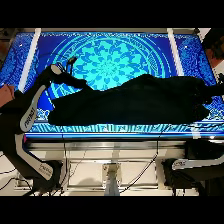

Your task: Fold the clothes and pants, and hang the long-sleeved shirts on hangers.

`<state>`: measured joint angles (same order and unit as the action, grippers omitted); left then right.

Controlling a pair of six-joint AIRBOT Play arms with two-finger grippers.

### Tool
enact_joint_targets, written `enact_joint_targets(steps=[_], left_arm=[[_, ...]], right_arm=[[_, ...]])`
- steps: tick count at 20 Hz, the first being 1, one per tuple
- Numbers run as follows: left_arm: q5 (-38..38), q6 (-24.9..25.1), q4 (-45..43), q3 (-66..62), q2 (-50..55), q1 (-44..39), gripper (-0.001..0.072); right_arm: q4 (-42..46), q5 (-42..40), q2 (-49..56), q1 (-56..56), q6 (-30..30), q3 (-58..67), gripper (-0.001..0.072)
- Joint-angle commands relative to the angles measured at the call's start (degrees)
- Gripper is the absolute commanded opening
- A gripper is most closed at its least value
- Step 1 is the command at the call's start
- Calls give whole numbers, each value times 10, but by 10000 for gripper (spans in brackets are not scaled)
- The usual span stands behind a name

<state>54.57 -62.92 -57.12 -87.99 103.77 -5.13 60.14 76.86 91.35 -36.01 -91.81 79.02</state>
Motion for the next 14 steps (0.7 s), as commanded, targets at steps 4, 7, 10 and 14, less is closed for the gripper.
enact_joint_targets(steps=[4,7,10,14], left_arm=[[-11,-59,-208,-167,-86,3,18],[-19,-61,-263,-209,-96,3,19],[-16,-64,-295,-209,-94,2,19],[-72,-165,-443,-209,-97,2,19]], right_arm=[[2,-14,0,0,0,0,528],[2,-14,0,0,0,0,528],[2,-14,0,0,0,0,528],[2,-14,0,0,0,0,528]])
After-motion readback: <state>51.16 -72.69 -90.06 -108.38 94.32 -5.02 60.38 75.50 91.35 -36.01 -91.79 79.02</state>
